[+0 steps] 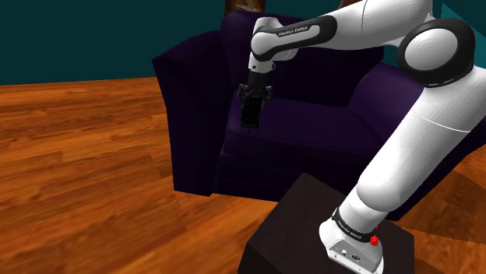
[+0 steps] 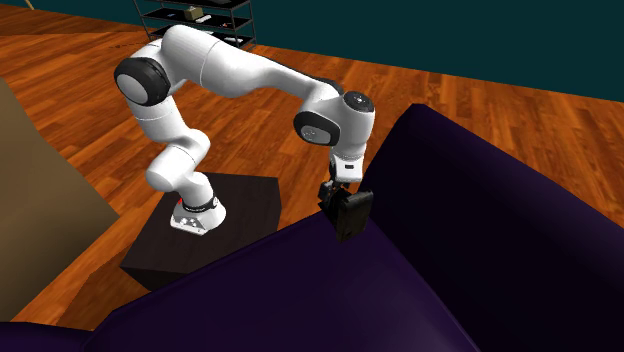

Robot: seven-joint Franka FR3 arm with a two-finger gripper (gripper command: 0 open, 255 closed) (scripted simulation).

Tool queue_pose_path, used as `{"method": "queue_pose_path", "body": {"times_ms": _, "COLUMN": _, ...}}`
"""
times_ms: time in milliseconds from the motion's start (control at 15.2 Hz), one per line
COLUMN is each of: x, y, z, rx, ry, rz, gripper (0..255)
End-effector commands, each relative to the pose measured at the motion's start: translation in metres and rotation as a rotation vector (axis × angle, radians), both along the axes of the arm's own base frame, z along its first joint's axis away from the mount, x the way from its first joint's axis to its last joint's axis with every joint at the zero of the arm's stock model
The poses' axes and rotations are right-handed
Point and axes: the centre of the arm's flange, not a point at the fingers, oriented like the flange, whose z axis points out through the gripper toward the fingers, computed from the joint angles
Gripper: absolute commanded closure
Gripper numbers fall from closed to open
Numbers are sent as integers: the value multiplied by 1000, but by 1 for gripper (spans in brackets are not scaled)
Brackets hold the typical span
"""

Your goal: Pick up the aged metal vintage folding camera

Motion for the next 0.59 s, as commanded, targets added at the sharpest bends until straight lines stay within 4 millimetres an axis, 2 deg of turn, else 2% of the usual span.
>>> {"method": "queue_pose_path", "body": {"times_ms": 0, "x": 0, "y": 1, "z": -3, "rx": 0, "ry": -1, "rz": 0, "gripper": 0}}
{"method": "queue_pose_path", "body": {"times_ms": 66, "x": 0, "y": 1, "z": -3, "rx": 0, "ry": -1, "rz": 0, "gripper": 255}}
{"method": "queue_pose_path", "body": {"times_ms": 528, "x": 0, "y": 1, "z": -4, "rx": 0, "ry": -1, "rz": 0, "gripper": 255}}
